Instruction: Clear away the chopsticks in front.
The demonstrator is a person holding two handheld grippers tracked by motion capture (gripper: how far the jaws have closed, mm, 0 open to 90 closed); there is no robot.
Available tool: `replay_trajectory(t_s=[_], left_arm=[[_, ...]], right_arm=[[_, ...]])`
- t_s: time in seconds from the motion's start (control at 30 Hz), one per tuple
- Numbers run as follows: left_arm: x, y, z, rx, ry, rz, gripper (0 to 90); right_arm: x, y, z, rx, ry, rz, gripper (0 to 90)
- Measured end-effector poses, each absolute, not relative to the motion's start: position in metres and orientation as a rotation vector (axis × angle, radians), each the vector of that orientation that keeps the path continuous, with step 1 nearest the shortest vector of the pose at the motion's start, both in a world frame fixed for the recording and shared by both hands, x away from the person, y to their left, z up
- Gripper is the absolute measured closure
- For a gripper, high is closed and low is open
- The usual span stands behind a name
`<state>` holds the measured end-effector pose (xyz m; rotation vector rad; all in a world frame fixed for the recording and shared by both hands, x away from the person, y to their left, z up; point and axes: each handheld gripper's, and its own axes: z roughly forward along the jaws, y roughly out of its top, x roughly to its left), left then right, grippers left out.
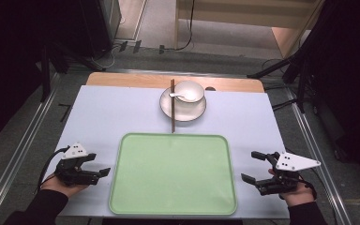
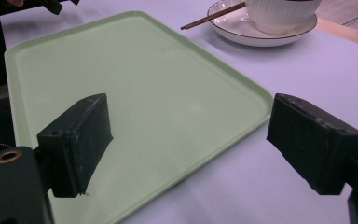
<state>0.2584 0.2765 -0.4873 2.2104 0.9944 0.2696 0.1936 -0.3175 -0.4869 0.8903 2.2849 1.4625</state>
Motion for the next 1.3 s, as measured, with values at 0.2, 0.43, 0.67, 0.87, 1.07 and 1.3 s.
replay_trajectory(t_s=[0.2, 0.43, 0.67, 0.87, 1.07, 1.3], left_arm=[[0.2595, 0.2748, -0.4861, 2.202, 1.005, 0.257, 21.9], [0.258, 0.2751, -0.4848, 2.163, 0.986, 0.24, 30.7], [0.2579, 0.2792, -0.4826, 2.122, 1.022, 0.257, 38.0], [0.258, 0.2799, -0.4817, 2.107, 1.027, 0.253, 40.3], [0.2585, 0.2808, -0.4806, 2.097, 1.045, 0.229, 41.6], [0.2616, 0.2787, -0.4832, 2.136, 1.115, 0.153, 44.4]], right_arm=[[0.1933, -0.3174, -0.4869, 0.888, 2.287, 1.461, 14.3], [0.1933, -0.317, -0.4873, 0.885, 2.291, 1.458, 14.3], [0.1928, -0.3169, -0.487, 0.883, 2.295, 1.453, 14.3], [0.1925, -0.3169, -0.487, 0.885, 2.293, 1.454, 14.3], [0.1924, -0.3168, -0.487, 0.883, 2.292, 1.455, 14.3], [0.1924, -0.3166, -0.4871, 0.883, 2.293, 1.453, 14.3]])
